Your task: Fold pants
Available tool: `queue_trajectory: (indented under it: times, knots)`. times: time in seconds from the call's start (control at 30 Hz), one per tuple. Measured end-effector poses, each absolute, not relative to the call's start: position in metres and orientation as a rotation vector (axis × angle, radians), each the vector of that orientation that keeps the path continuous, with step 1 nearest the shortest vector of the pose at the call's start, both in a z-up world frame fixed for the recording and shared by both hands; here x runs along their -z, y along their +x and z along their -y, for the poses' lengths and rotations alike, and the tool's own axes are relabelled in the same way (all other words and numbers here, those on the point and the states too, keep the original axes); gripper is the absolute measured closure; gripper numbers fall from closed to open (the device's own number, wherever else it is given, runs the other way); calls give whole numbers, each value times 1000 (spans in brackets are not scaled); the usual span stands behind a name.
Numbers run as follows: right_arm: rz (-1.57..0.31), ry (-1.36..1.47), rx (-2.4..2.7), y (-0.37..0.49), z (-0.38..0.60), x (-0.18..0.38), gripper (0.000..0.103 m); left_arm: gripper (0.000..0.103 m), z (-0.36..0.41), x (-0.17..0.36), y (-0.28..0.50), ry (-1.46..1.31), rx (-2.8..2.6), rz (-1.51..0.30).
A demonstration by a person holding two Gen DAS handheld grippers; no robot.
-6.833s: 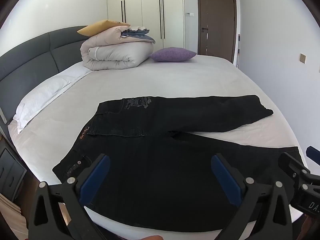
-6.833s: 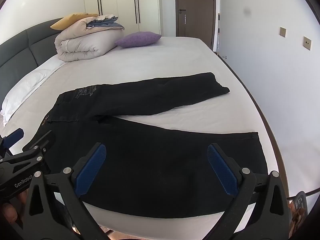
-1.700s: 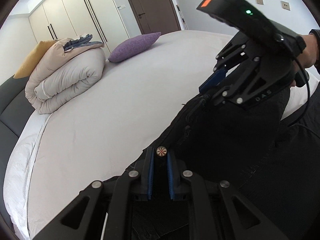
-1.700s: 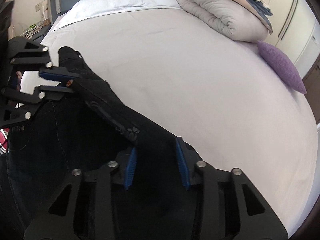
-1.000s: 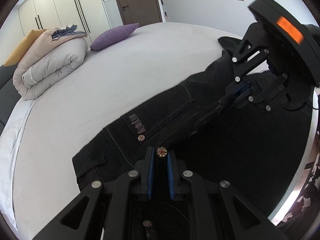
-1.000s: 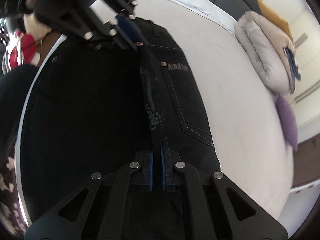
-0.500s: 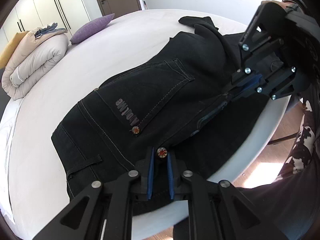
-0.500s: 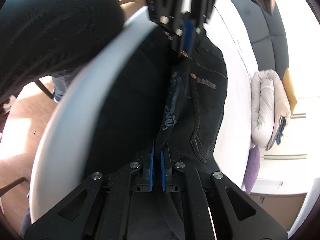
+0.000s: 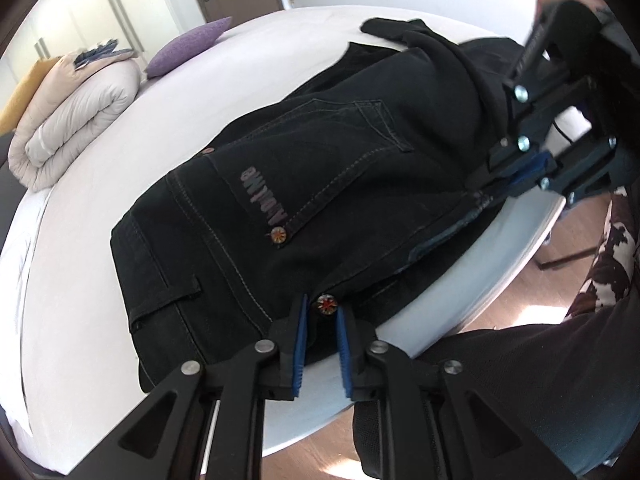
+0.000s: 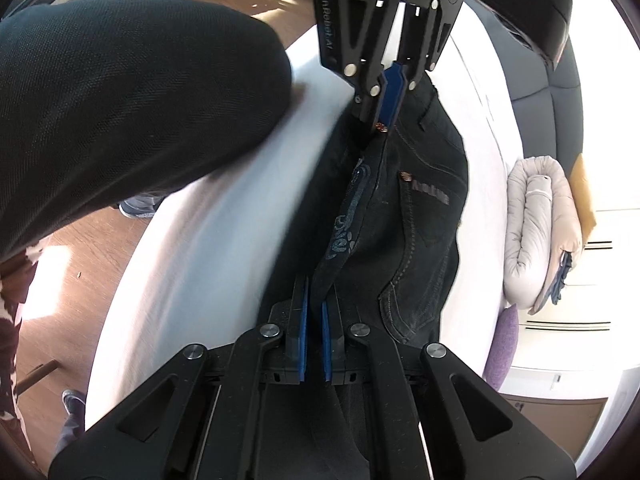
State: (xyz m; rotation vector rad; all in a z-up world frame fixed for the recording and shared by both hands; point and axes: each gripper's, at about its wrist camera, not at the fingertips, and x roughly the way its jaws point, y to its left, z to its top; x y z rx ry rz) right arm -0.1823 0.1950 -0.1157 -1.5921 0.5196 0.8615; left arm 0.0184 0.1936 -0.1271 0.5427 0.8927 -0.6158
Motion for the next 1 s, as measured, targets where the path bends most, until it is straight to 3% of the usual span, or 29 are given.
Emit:
queue_trajectory:
  times: [0.17, 0.23, 0.5, 0.83, 1.0]
  knots:
    - [-544, -1579, -856, -174, -207, 123, 98, 70, -205, 123, 12, 475, 598, -886]
    - [-546, -1579, -856, -166, -211, 127, 98, 55, -211, 118, 7, 463, 596, -881]
    - [-557, -1581, -827, -155, -210, 132, 98, 53, -237, 96, 15, 270, 530, -835]
    - [-586, -1532, -813, -150, -227, 134, 98, 53, -241, 143, 48, 117, 415, -943]
    - [-614, -1422, -775, -141, -229, 131, 97, 53, -244, 141, 47, 107, 400, -945]
